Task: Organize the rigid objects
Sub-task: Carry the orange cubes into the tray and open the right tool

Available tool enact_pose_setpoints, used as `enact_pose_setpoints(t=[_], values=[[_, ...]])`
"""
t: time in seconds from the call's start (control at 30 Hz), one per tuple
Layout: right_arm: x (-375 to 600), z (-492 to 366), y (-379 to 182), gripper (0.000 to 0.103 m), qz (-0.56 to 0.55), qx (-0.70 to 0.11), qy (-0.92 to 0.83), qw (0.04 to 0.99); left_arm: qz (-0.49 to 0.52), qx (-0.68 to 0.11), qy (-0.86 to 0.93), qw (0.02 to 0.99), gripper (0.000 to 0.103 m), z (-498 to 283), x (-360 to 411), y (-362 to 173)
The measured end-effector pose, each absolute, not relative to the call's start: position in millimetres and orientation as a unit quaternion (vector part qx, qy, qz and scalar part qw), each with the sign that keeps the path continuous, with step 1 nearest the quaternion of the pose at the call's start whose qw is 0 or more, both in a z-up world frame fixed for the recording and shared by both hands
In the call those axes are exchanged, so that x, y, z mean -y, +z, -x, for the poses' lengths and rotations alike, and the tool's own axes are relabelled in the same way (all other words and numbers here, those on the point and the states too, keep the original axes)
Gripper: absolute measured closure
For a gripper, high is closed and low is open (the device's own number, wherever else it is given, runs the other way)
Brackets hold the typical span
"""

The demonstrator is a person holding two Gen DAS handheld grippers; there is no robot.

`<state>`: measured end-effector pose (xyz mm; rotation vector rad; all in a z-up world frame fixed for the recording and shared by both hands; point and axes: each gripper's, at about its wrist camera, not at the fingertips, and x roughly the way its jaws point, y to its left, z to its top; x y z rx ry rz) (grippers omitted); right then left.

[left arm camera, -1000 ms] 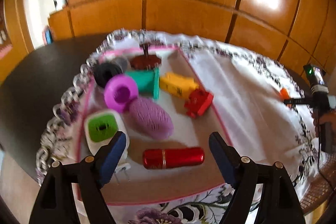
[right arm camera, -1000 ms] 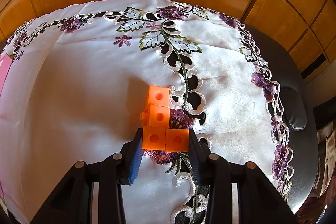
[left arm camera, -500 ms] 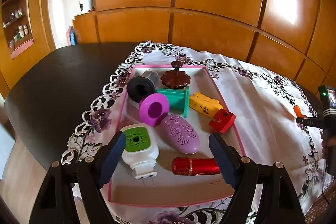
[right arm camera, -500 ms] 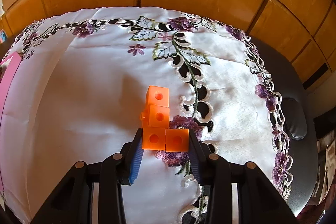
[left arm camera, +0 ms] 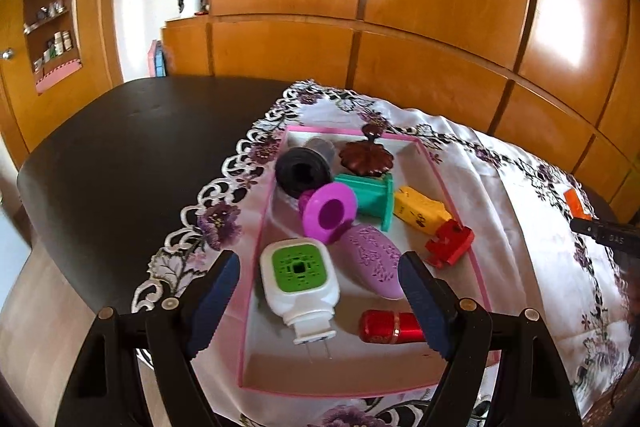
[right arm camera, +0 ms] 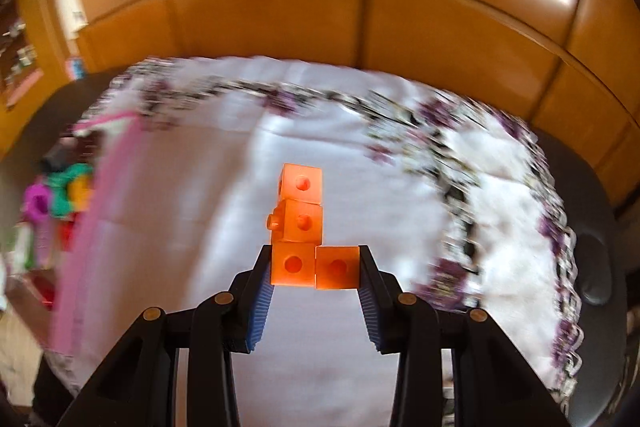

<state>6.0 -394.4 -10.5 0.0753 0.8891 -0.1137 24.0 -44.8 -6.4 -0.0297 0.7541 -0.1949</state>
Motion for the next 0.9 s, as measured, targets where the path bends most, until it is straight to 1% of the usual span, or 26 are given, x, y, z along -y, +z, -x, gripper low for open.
enact_pose_setpoints(t=[0.2,0.3,0.5,0.57,0.67,0.77,0.9], values=[[307,-23,16,0.064,-0.012,-0.389,0.049,0.92,0.028,-0.365,-0.074,0.928,0.021,-26,27,-6],[268,-34,16,0.064,0.002,-0.384,0.089,0.919,0.034,-0.364,-0.066,0.928,0.021,-26,19,-6],[206,-53,-7,0.064,0.034,-0.404,0.134,0.904,0.044,-0.367,-0.053,0.928,0.021,-26,5,-9],[193,-59,-21,0.064,0.051,-0.421,0.129,0.896,0.048,-0.371,-0.05,0.926,0.021,-27,1,-11],[180,-67,-43,0.064,0.065,-0.457,0.143,0.875,0.051,-0.374,-0.049,0.925,0.021,-28,-2,-14],[172,-66,-53,0.064,0.08,-0.453,0.14,0.877,0.051,-0.376,-0.049,0.924,0.021,-28,-3,-16],[171,-68,-56,0.064,0.072,-0.462,0.14,0.873,0.049,-0.38,-0.049,0.922,0.021,-29,-1,-18]])
